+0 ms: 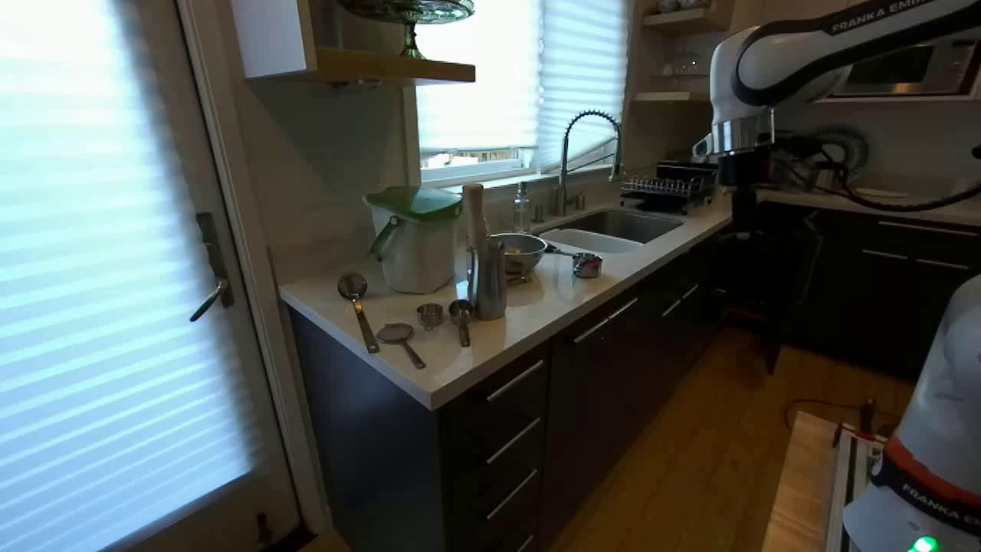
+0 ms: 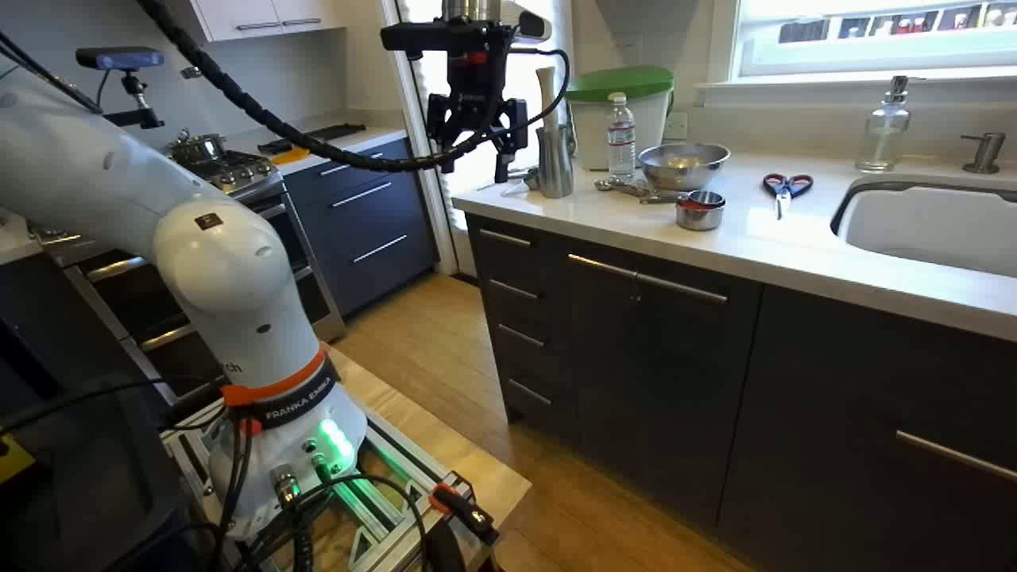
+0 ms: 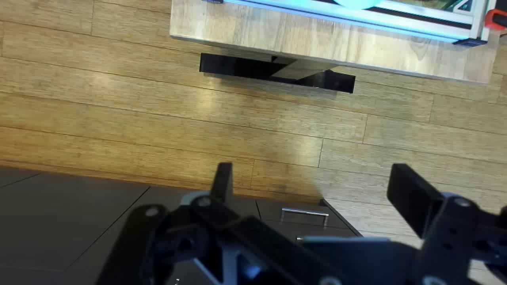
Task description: Pick up the silver cup and move it to the right side of the silver bowl
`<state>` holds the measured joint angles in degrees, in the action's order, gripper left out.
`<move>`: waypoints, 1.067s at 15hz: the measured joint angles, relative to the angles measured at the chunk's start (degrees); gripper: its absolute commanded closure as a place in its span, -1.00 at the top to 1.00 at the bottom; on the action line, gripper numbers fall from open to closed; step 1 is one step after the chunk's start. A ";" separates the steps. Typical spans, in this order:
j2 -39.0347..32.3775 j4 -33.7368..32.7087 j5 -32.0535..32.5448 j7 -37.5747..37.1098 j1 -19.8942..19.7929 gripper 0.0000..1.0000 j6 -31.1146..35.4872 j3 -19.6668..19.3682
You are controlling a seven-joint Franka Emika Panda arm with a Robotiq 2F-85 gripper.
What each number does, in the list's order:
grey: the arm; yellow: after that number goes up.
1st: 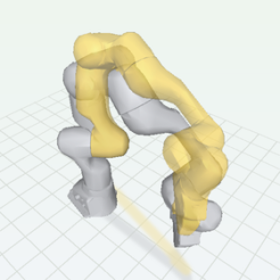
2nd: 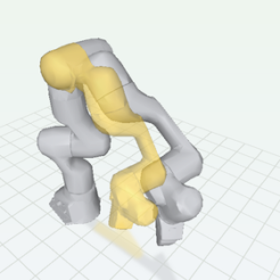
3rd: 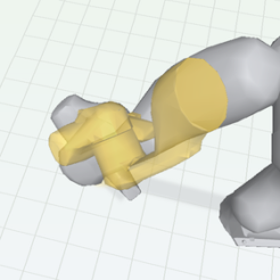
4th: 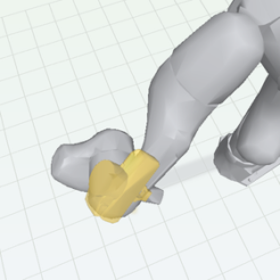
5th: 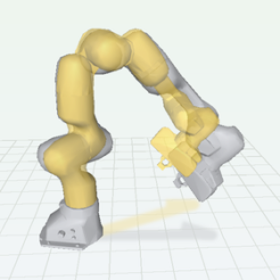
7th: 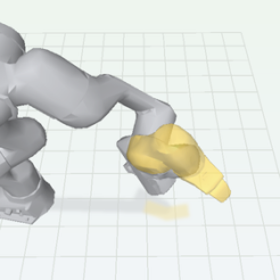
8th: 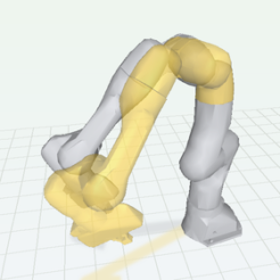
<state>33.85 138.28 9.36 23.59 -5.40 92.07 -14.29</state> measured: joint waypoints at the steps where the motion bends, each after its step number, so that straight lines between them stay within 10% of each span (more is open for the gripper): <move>1: 0.00 0.00 0.00 0.00 0.00 1.00 0.00 0.00; 16: -0.10 -0.06 -1.24 -0.53 0.28 1.00 0.07 0.55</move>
<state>33.76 138.22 8.12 23.06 -5.12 92.13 -13.74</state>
